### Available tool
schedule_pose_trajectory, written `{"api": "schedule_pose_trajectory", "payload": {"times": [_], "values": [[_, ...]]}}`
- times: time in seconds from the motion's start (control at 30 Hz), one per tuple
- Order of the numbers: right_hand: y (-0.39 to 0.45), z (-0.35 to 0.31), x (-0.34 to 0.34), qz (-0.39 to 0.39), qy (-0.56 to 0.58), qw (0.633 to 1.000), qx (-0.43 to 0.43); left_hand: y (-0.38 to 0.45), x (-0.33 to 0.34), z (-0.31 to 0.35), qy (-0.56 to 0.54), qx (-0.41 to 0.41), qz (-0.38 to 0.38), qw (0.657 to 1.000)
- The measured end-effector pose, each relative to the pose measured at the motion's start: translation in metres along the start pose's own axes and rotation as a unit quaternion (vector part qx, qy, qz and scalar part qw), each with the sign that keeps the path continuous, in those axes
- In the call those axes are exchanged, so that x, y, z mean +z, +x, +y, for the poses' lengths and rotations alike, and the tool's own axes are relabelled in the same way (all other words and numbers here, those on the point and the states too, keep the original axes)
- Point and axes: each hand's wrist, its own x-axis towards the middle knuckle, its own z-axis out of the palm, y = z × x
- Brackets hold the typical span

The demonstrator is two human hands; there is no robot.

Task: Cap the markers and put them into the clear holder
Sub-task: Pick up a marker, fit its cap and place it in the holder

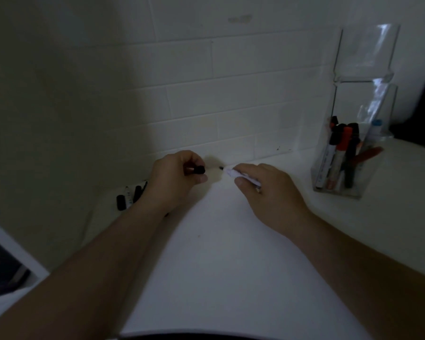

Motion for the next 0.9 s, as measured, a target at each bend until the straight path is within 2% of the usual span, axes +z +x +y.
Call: {"api": "schedule_pose_trajectory", "payload": {"times": [0.13, 0.47, 0.63, 0.9], "values": [[-0.002, -0.005, -0.002, -0.002, -0.036, 0.999, -0.023, -0.003, 0.003, 0.004, 0.006, 0.017, -0.010, 1.000], [-0.003, -0.004, -0.001, -0.009, -0.060, 0.998, -0.006, -0.010, 0.009, 0.013, 0.081, 0.086, -0.039, 0.992], [-0.005, -0.010, -0.001, -0.010, -0.125, 0.992, -0.026, -0.014, 0.015, 0.017, 0.106, 0.171, -0.076, 0.977], [-0.002, -0.012, -0.008, -0.024, -0.206, 0.977, -0.054, -0.016, 0.016, 0.016, 0.157, 0.143, -0.158, 0.964]]}}
